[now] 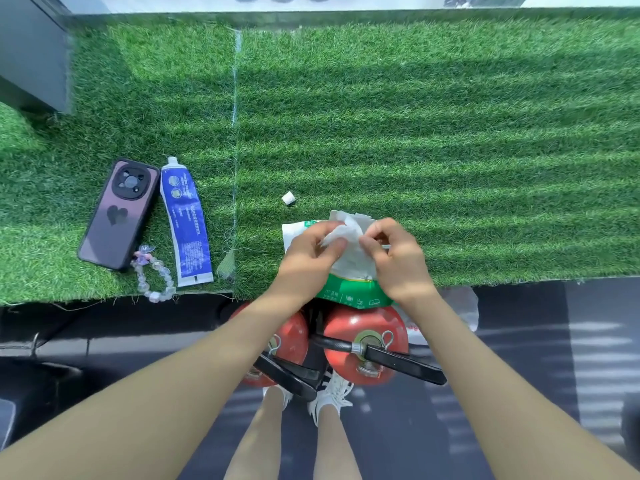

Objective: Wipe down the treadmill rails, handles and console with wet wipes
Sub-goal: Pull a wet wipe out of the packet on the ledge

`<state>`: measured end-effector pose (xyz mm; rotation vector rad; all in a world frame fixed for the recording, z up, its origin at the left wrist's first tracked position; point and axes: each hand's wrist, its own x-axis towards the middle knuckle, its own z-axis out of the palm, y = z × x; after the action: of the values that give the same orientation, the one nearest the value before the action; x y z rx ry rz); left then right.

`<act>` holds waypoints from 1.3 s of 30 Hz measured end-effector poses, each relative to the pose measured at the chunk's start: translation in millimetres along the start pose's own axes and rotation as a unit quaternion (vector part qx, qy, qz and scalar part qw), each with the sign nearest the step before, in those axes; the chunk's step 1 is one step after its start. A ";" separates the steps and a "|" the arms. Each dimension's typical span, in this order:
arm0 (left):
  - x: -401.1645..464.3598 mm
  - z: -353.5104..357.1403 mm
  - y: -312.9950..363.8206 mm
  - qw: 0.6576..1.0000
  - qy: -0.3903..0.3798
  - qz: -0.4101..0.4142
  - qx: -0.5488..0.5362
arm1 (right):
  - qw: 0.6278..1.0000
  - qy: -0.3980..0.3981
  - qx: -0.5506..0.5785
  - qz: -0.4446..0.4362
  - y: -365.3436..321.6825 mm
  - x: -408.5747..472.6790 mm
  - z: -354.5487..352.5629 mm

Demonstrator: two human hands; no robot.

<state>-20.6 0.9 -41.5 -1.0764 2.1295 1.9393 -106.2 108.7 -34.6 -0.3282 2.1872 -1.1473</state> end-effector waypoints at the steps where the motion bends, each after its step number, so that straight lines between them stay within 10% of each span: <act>1: -2.5 -1.1 2.6 0.999 -0.011 -0.008 -0.033 | 1.000 0.004 -0.007 -0.010 0.4 -0.1 0.1; 5: -9.7 -5.9 17.1 0.988 -0.040 -0.062 -0.136 | 0.999 0.008 -0.032 -0.033 -0.6 -1.1 -0.1; 23: 15.5 8.1 6.5 0.988 0.052 -0.141 0.042 | 0.983 0.085 0.139 0.081 -4.2 -3.6 -8.9; 27: 19.3 6.2 1.5 0.976 0.074 -0.138 0.152 | 0.942 0.186 0.252 0.122 -0.3 -2.3 -21.1; 35: 14.9 6.3 4.2 0.940 0.052 -0.111 0.319 | 0.744 0.214 0.591 0.226 -4.5 2.5 -40.9; 39: 14.1 8.6 7.5 0.938 0.059 -0.112 0.323 | 0.727 0.243 0.591 0.251 -4.6 4.7 -54.2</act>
<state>-38.5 2.1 -43.7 -1.2249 2.3115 0.9741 -144.8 138.8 -10.4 1.1462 1.2636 -2.1069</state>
